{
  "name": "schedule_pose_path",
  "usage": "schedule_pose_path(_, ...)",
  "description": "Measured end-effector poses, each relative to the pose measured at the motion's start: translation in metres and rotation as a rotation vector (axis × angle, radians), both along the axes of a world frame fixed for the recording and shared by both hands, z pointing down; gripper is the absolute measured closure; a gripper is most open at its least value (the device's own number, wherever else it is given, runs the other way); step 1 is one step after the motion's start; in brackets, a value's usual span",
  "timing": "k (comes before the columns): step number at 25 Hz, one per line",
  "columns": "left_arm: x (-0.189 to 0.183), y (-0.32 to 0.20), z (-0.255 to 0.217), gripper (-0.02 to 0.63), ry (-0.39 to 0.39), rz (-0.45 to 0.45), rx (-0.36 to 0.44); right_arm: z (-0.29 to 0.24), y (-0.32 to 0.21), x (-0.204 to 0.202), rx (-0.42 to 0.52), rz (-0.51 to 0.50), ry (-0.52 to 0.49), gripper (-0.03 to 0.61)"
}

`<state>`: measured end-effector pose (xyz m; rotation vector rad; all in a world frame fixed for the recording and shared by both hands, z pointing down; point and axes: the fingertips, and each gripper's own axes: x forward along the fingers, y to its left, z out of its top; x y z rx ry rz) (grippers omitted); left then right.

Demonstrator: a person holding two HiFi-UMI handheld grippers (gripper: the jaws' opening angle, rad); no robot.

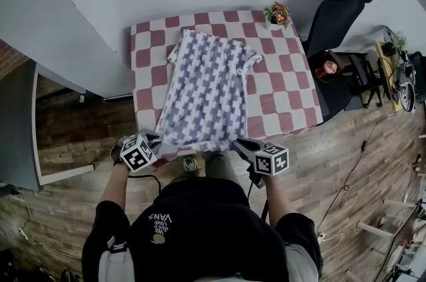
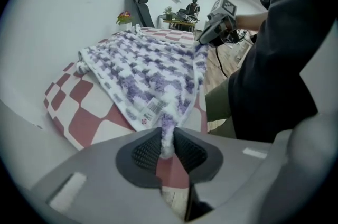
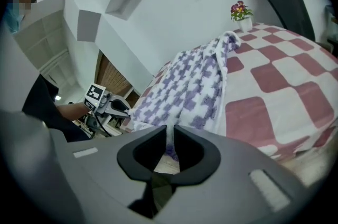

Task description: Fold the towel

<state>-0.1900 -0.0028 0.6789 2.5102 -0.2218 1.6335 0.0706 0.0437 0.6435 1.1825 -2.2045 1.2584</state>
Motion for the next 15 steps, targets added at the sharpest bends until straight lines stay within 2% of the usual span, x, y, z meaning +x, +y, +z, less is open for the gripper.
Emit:
schedule_pose_path(1, 0.0, 0.0, 0.0, 0.566, -0.003, 0.007, -0.001, 0.002, -0.001, 0.002, -0.007, 0.002, 0.025, 0.534)
schedule_pose_path(3, -0.001, -0.003, -0.002, 0.46, -0.002, 0.007, 0.001, 0.005, -0.004, 0.007, -0.019, -0.001, 0.071, 0.497)
schedule_pose_path(4, -0.002, -0.007, -0.006, 0.432, 0.006, -0.004, 0.005, 0.003, -0.007, 0.01, -0.019, -0.001, 0.081, 0.441)
schedule_pose_path(5, -0.002, -0.013, -0.01, 0.426, 0.024, -0.025, 0.011, -0.001, -0.011, 0.014, -0.013, 0.002, 0.081, 0.405)
schedule_pose_path(6, -0.001, -0.022, -0.017, 0.423, 0.054, -0.055, 0.02, -0.007, -0.016, 0.019, -0.001, 0.009, 0.077, 0.394)
schedule_pose_path(11, 0.017, -0.084, -0.057, 0.423, 0.242, -0.214, 0.101, -0.056, -0.073, 0.063, 0.131, 0.119, 0.058, 0.394)
schedule_pose_path(13, 0.031, -0.104, -0.07, 0.423, 0.282, -0.214, 0.121, -0.075, -0.103, 0.081, 0.185, 0.164, 0.063, 0.394)
schedule_pose_path(15, 0.044, -0.12, -0.081, 0.423, 0.281, -0.178, 0.13, -0.09, -0.132, 0.099, 0.227, 0.211, 0.062, 0.394)
